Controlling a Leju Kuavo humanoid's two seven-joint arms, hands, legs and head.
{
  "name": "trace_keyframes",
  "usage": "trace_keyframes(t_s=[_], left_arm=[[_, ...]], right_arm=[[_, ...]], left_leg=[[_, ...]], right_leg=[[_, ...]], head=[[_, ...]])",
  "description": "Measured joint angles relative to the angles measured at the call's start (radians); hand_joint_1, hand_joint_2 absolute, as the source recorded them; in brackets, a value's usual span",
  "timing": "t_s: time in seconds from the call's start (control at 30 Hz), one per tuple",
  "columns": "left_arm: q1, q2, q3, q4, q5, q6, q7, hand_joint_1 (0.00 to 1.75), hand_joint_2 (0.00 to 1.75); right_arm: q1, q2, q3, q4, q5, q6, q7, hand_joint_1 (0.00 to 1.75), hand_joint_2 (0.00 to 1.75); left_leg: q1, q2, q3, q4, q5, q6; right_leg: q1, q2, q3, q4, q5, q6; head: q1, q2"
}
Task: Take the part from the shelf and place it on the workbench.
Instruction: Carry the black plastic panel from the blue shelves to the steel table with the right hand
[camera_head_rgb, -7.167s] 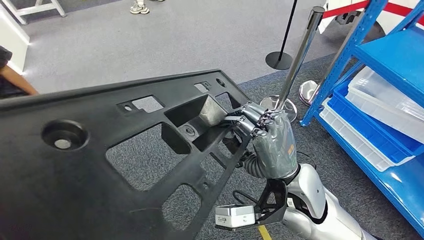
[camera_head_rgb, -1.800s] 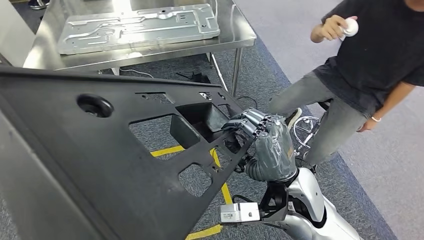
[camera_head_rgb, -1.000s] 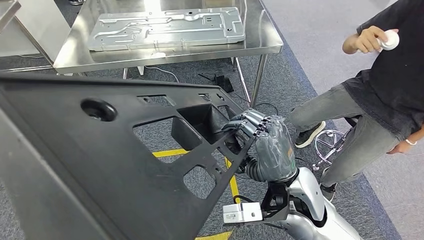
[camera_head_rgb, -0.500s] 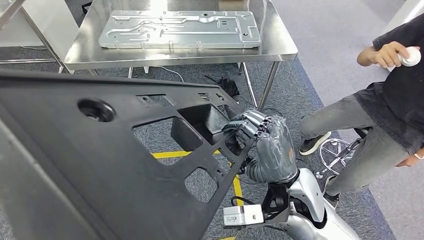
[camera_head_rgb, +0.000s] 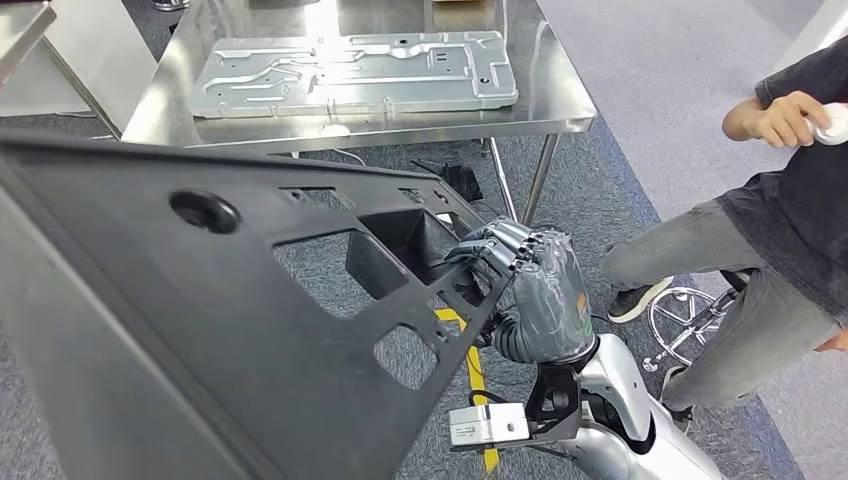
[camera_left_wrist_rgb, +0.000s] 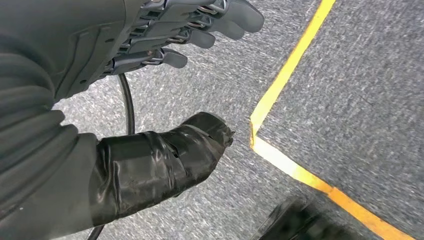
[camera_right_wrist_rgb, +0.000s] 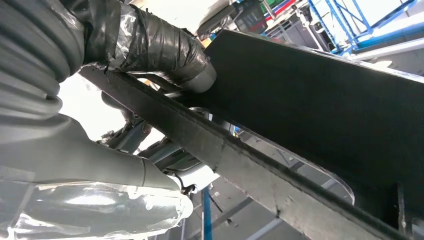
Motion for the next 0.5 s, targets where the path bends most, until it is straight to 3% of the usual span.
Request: trace_keyframes(t_s=[0.03,0.07,0.13,0.2,0.23,0.33,0.4,0.43,0.5], left_arm=[[0.003,0.000,0.000,0.000,0.000,0.000,0.000,0.00,1.75],[0.004,0.001,0.000,0.000,0.000,0.000,0.000,0.00,1.75],[0.005,0.002,0.000,0.000,0.000,0.000,0.000,0.00,1.75],[0.005,0.003,0.000,0.000,0.000,0.000,0.000,0.00,1.75],[0.006,0.004,0.000,0.000,0.001,0.000,0.000,0.00,1.75],[0.008,0.004,0.000,0.000,0.001,0.000,0.000,0.00,1.75],[0.006,0.004,0.000,0.000,0.001,0.001,0.000,0.00,1.75],[0.005,0.005,0.000,0.000,0.001,0.001,0.000,0.00,1.75],[0.005,0.005,0.000,0.000,0.001,0.001,0.000,0.00,1.75]], right_arm=[[0.001,0.000,0.000,0.000,-0.001,0.000,0.000,1.75,1.75],[0.002,0.000,0.000,0.001,-0.003,0.000,0.000,1.75,1.75],[0.002,0.000,0.000,0.001,-0.006,0.000,0.000,1.75,1.75],[0.002,0.000,0.000,0.002,-0.008,0.001,0.000,1.75,1.75],[0.001,0.000,0.000,0.002,-0.008,0.001,0.000,1.75,1.75],[0.000,0.000,0.000,0.002,-0.008,0.003,0.000,1.75,1.75],[-0.001,0.000,0.000,0.002,-0.008,0.003,0.000,1.75,1.75],[-0.001,0.000,0.000,0.002,-0.008,0.003,0.000,1.75,1.75],[0.000,0.000,0.000,0.003,-0.008,0.003,0.000,1.75,1.75]], left_leg=[[0.002,0.001,-0.021,0.004,0.000,-0.004],[0.003,0.003,-0.024,-0.026,0.020,-0.005],[0.004,0.007,0.005,-0.152,0.116,-0.003],[-0.003,0.010,0.030,-0.240,0.180,0.004],[-0.007,0.010,0.036,-0.254,0.189,0.011],[-0.007,0.006,0.057,-0.259,0.175,0.032],[-0.005,0.004,0.078,-0.265,0.165,0.045],[-0.005,0.004,0.087,-0.267,0.159,0.050],[-0.007,0.002,0.104,-0.268,0.142,0.055]], right_leg=[[-0.001,0.001,0.011,0.000,-0.009,0.002],[-0.002,0.002,0.024,0.000,-0.019,0.004],[-0.004,0.002,0.051,0.000,-0.042,0.011],[-0.004,0.001,0.074,-0.001,-0.063,0.023],[-0.003,0.001,0.081,-0.003,-0.072,0.030],[-0.001,0.001,0.093,0.012,-0.073,0.047],[-0.003,0.002,0.058,0.084,-0.074,0.052],[-0.003,0.002,0.021,0.142,-0.086,0.053],[-0.002,0.003,-0.068,0.255,-0.138,0.054]], head=[[0.000,0.000],[0.000,0.000],[0.000,0.000],[0.001,0.000],[0.001,0.000],[0.003,0.000],[0.005,0.000],[0.006,0.000],[0.008,0.000]])
